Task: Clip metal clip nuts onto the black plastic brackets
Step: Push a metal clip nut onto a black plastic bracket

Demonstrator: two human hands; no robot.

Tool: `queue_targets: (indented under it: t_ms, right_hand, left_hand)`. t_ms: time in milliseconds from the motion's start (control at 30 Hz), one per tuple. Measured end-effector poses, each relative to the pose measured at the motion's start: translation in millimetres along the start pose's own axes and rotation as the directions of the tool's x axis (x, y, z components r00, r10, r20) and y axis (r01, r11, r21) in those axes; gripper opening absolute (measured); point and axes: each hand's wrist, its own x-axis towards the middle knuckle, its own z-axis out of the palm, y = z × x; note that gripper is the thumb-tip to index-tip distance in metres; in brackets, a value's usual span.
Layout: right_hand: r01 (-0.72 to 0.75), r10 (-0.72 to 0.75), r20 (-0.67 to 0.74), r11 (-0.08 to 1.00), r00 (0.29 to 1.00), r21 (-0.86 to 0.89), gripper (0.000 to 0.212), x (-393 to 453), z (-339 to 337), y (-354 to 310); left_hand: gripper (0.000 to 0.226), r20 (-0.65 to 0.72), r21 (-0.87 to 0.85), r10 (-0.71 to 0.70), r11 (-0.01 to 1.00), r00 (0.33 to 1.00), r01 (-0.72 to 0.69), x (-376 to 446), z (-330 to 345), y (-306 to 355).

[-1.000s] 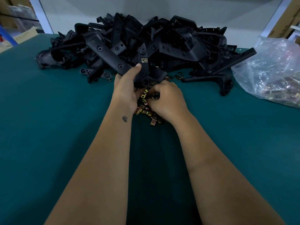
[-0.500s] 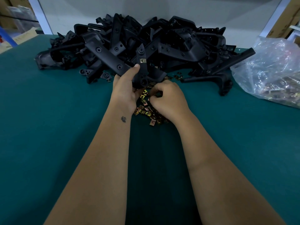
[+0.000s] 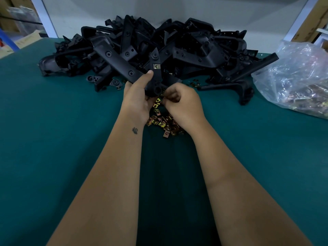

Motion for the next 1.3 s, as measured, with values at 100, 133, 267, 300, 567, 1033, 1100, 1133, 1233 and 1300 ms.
queue_targets:
  t_ms: [100,133,267,300,567,1033,1100,1133,1233,1300]
  right_hand:
    - [-0.036,0.058,-0.092,0.974,0.994,0.226,0.019,2,-5,-2]
    - [-0.036,0.071,-0.111,0.957,0.991,0.288,0.019,2,-7,-2]
    - [-0.060,0.134,-0.117,0.869,0.984,0.491,0.023,2,-12,-3]
    - [-0.063,0.142,-0.117,0.856,0.983,0.513,0.025,3,-12,-3]
    - [-0.062,0.158,-0.129,0.834,0.979,0.548,0.023,3,-13,-4]
    - [-0.164,0.232,-0.057,0.822,0.971,0.546,0.020,3,-15,-7]
    - [-0.165,0.226,-0.053,0.833,0.973,0.528,0.021,3,-15,-7]
    - [-0.166,0.225,-0.051,0.837,0.973,0.522,0.021,3,-14,-7]
    - [-0.171,0.225,-0.043,0.838,0.973,0.518,0.021,3,-15,-7]
    - [-0.171,0.225,-0.040,0.833,0.974,0.526,0.021,3,-14,-7]
  left_hand:
    - [0.045,0.020,-0.041,-0.008,0.999,1.000,0.009,-2,2,0]
    - [0.045,0.031,-0.063,-0.014,0.998,0.999,0.016,-2,2,0]
    - [0.046,0.073,-0.107,-0.049,0.993,0.996,0.057,-4,2,0]
    - [0.045,0.082,-0.110,-0.056,0.992,0.995,0.065,-4,2,0]
    - [0.041,0.118,-0.082,-0.068,0.994,0.991,0.078,-4,3,-2]
    - [0.029,0.247,-0.034,-0.057,0.997,0.967,0.068,-3,3,-4]
    - [0.024,0.266,-0.033,-0.045,0.998,0.963,0.056,-3,3,-4]
    - [0.021,0.273,-0.034,-0.041,0.998,0.961,0.052,-3,2,-4]
    - [0.020,0.291,-0.027,-0.035,0.999,0.956,0.045,-3,2,-4]
    - [0.021,0.304,-0.015,-0.026,0.999,0.952,0.033,-4,2,-4]
